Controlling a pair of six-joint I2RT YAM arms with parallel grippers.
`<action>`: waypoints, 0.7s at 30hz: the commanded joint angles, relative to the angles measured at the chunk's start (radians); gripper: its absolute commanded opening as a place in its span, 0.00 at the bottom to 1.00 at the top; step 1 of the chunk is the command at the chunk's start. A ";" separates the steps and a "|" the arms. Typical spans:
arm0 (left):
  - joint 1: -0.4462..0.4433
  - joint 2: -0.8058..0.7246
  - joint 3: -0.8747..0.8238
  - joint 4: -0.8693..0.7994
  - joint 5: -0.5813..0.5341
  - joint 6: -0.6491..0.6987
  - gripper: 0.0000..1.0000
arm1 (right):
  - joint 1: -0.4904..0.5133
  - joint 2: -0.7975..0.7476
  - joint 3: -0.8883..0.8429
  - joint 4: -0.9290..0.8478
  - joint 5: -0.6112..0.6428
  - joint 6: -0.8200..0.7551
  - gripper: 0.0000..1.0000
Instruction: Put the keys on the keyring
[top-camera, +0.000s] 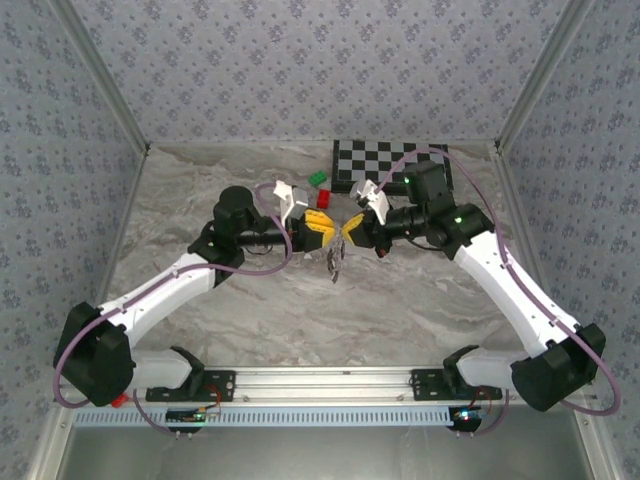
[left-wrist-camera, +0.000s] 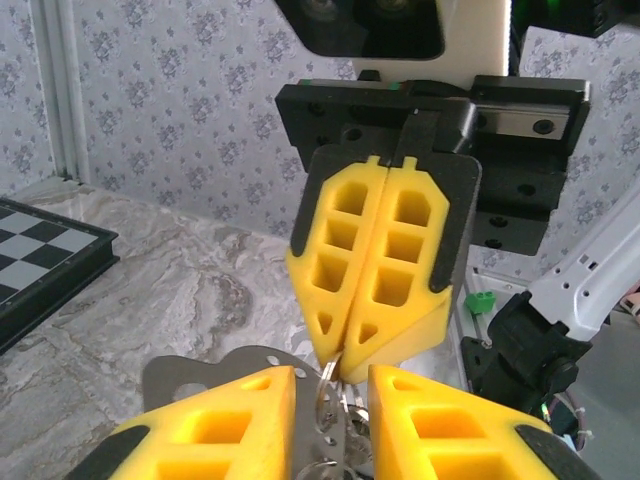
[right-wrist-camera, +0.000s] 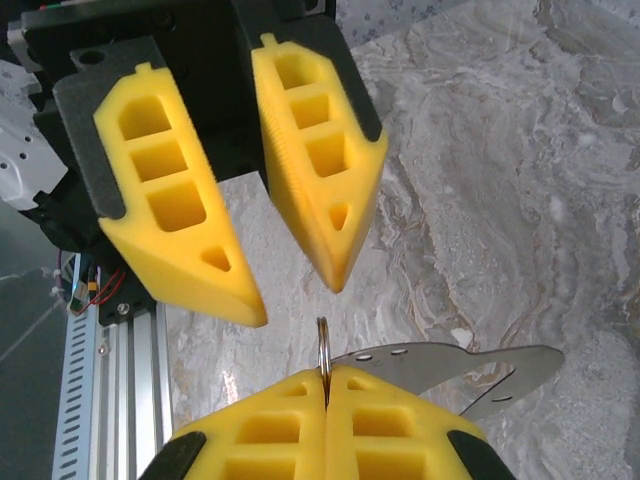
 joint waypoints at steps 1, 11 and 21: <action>0.009 0.002 0.032 -0.028 0.018 0.046 0.25 | 0.010 0.002 0.042 -0.049 0.001 -0.032 0.00; 0.007 0.049 0.065 -0.080 0.077 0.073 0.25 | 0.023 0.003 0.044 -0.050 -0.004 -0.038 0.00; 0.004 0.071 0.086 -0.134 0.114 0.104 0.24 | 0.029 0.013 0.044 -0.060 -0.002 -0.041 0.00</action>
